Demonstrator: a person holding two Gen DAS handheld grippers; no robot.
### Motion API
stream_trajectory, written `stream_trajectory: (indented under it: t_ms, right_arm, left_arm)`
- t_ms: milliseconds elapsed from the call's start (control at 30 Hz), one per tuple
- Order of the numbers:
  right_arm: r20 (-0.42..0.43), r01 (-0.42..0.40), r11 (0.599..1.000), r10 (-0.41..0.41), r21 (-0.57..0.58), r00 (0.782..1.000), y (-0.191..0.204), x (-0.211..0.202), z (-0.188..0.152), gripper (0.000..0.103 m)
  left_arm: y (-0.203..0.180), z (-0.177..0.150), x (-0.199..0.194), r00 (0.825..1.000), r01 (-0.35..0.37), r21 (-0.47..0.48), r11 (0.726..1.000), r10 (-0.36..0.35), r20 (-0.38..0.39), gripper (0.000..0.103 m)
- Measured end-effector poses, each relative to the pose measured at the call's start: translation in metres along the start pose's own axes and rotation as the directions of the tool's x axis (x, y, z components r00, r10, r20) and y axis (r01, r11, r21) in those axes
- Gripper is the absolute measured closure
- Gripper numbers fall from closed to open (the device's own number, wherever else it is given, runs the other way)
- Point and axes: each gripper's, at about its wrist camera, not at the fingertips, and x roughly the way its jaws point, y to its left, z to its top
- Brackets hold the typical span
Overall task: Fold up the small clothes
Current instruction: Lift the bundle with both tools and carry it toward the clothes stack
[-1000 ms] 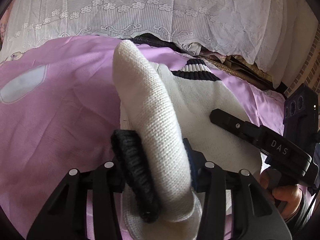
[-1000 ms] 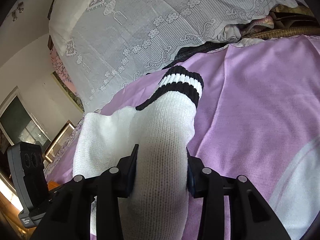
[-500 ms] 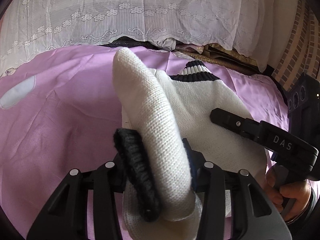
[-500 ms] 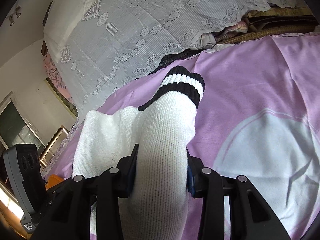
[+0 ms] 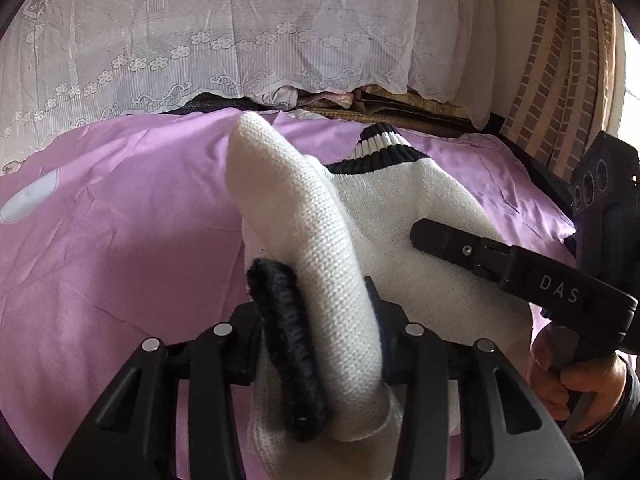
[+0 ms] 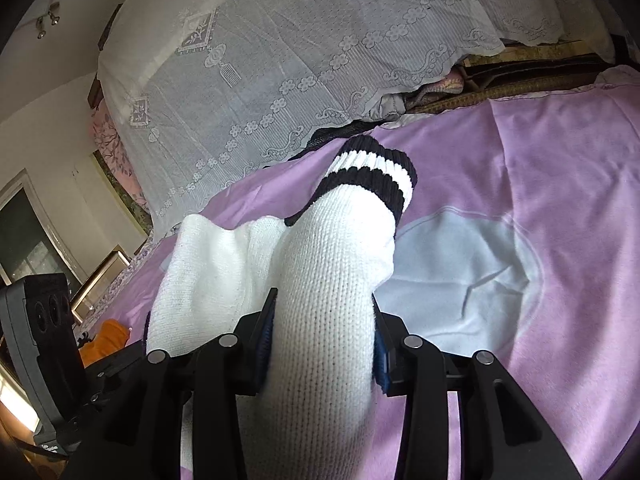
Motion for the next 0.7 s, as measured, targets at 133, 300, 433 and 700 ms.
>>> stream_trajectory:
  t_ms: [133, 300, 433, 700]
  right_arm:
    - [0.033, 0.007, 1.000, -0.006, -0.012, 0.999, -0.003, -0.031, -0.010, 0.063]
    - [0.053, 0.040, 0.999, -0.038, -0.022, 0.998, -0.012, -0.063, -0.021, 0.063]
    - [0.037, 0.054, 0.999, -0.054, -0.001, 0.998, -0.029, -0.081, -0.032, 0.063]
    - [-0.007, 0.027, 0.996, -0.027, 0.083, 1.000, -0.057, -0.086, -0.045, 0.063]
  left_arm:
    - [-0.017, -0.007, -0.011, 0.999, 0.042, 0.007, 0.999, -0.042, 0.005, 0.063]
    - [-0.034, -0.014, -0.012, 0.992, 0.120, 0.000, 0.993, -0.120, -0.032, 0.063]
    - [-0.044, -0.020, -0.005, 0.980, 0.181, -0.010, 0.983, -0.182, -0.084, 0.063]
    - [-0.025, -0.028, 0.018, 0.960, 0.187, -0.148, 0.971, -0.213, -0.180, 0.017]
